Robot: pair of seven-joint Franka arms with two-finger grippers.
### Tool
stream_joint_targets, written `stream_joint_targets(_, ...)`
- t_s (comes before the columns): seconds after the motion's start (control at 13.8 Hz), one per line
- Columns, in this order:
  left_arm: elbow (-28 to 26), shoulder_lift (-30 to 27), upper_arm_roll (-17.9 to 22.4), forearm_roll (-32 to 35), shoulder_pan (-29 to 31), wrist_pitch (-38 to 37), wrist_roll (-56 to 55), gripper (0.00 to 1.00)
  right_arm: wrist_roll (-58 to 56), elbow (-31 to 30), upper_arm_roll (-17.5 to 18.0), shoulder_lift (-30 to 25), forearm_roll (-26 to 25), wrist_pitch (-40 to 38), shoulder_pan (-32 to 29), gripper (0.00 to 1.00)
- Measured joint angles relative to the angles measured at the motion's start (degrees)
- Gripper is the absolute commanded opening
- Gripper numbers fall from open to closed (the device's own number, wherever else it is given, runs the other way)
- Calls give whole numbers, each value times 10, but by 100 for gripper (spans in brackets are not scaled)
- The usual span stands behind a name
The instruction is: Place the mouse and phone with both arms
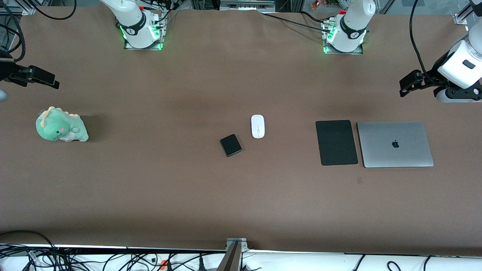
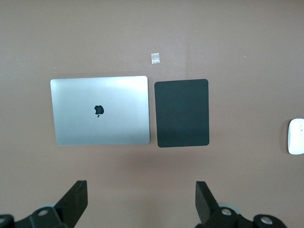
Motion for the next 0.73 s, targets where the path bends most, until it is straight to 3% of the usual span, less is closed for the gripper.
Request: stream_joint_targets(0.73, 6, 8, -2, -4, -1, -17, 1, 100, 0, -2, 0, 13, 21, -4, 0, 100)
